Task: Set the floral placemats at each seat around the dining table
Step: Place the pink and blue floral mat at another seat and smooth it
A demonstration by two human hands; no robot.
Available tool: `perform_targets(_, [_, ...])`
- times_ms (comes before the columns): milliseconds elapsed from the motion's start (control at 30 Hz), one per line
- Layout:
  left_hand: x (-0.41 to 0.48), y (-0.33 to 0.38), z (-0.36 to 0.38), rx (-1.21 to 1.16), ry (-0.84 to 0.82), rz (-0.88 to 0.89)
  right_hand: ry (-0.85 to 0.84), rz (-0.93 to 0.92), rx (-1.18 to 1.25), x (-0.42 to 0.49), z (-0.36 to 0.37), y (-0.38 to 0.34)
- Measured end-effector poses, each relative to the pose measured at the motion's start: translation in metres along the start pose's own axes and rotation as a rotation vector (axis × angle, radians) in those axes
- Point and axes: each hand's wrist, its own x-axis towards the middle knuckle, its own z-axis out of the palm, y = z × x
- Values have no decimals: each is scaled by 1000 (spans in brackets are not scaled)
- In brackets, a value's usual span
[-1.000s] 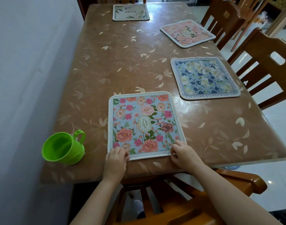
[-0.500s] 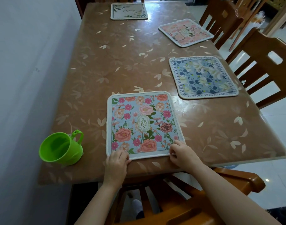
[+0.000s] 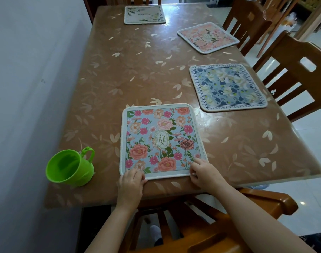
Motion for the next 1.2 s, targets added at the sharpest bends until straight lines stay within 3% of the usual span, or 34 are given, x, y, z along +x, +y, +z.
perform_targets(467, [8,-11,9,-18,-32,-66,25,53,49,1,2,7])
perform_targets(767, [32,-26,29,237,-299,13,-181,71,-115,20,25,8])
perform_targets(1200, [123,-31,38,294,-269,-27,-61,-86,-201,117,17,11])
